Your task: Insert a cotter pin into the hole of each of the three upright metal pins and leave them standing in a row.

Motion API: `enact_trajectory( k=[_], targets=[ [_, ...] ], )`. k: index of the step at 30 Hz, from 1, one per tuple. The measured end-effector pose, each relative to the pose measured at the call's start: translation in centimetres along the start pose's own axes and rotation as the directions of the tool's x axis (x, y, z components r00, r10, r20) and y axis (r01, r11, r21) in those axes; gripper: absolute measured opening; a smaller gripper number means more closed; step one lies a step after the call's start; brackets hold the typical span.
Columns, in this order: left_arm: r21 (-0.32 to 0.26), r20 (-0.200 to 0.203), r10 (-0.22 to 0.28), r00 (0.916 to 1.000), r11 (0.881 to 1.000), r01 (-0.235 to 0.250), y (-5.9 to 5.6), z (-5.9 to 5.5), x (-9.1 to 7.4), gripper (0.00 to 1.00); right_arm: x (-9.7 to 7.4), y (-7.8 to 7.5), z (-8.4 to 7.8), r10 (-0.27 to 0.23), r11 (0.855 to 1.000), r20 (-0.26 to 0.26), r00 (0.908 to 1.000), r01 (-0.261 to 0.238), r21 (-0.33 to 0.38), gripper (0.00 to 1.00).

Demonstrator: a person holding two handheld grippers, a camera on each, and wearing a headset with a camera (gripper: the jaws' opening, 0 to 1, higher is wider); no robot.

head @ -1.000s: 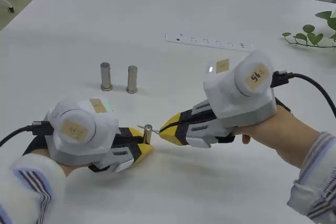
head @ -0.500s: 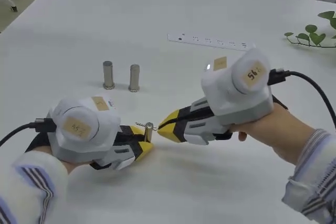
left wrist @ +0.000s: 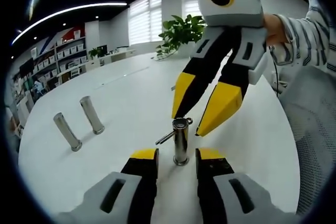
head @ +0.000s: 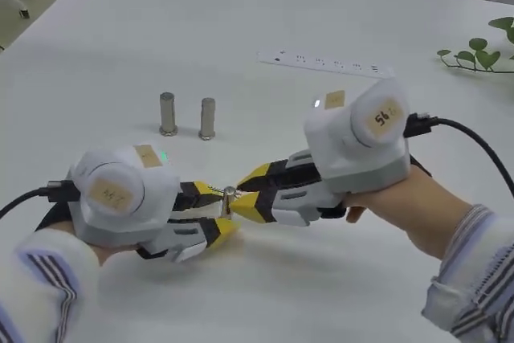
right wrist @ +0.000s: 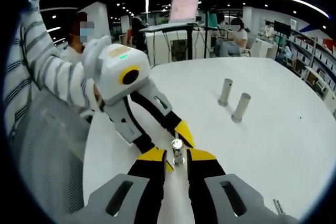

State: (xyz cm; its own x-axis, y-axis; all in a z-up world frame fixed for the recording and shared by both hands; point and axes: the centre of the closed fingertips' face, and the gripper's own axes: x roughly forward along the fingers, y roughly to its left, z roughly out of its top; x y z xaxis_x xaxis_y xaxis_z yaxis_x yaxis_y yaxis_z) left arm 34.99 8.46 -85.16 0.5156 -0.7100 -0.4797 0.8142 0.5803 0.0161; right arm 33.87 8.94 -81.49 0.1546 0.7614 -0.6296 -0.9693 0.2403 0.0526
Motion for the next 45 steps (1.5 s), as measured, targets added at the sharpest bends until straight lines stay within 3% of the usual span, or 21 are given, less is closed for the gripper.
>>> enact_trajectory(
  k=[4, 15, 20, 23, 27, 31, 37, 41, 45],
  targets=[
    [-0.006, -0.01, 0.002, 1.0, 1.0, -0.002, 0.3, -0.4, -0.6, 0.35, 0.7, -0.1, 0.0, 0.003, 1.0, -0.002, 1.0, -0.003, 0.002, 0.17],
    [-0.071, 0.044, -0.026, 0.9987, 0.997, 0.029, -0.1, -0.5, -2.1, 0.7, 1.6, -0.2, -0.4, 0.028, 0.999, -0.008, 0.9996, -0.028, -0.015, 0.15],
    [-0.027, 0.046, -0.032, 0.9985, 0.999, 0.033, -0.6, -0.5, -2.8, 0.78, 1.8, -0.4, -0.2, 0.044, 0.999, -0.001, 0.999, -0.044, -0.009, 0.14],
    [-0.041, 0.057, -0.042, 0.9975, 0.998, 0.045, -0.8, -0.5, -3.2, 0.85, 1.8, -0.2, -0.2, 0.061, 0.998, 0.001, 0.9981, -0.061, -0.009, 0.12],
    [-0.054, 0.066, -0.031, 0.9973, 0.998, 0.035, -0.8, -0.5, -3.5, 0.91, 1.9, -0.4, 0.0, 0.072, 0.994, -0.009, 0.9973, -0.073, -0.076, 0.11],
    [-0.06, 0.064, -0.026, 0.9976, 0.998, 0.03, -1.0, -0.5, -3.9, 0.99, 2.0, -0.4, 0.1, 0.113, 0.985, -0.024, 0.9933, -0.115, -0.131, 0.1],
    [-0.098, 0.067, -0.006, 0.9977, 0.995, 0.013, -0.7, -0.6, -4.4, 0.99, 2.3, -1.7, 0.5, 0.123, 0.977, -0.048, 0.9913, -0.129, -0.167, 0.1],
    [-0.106, 0.048, 0.02, 0.9986, 0.994, -0.015, -0.3, -1.0, -4.7, 0.99, 2.4, -2.8, 0.7, 0.137, 0.978, -0.043, 0.9897, -0.142, -0.153, 0.1],
    [-0.137, 0.066, 0.026, 0.9975, 0.99, -0.016, -0.3, -0.9, -5.2, 0.99, 2.4, -2.9, 0.6, 0.156, 0.974, -0.034, 0.9871, -0.16, -0.16, 0.1]
  ],
)
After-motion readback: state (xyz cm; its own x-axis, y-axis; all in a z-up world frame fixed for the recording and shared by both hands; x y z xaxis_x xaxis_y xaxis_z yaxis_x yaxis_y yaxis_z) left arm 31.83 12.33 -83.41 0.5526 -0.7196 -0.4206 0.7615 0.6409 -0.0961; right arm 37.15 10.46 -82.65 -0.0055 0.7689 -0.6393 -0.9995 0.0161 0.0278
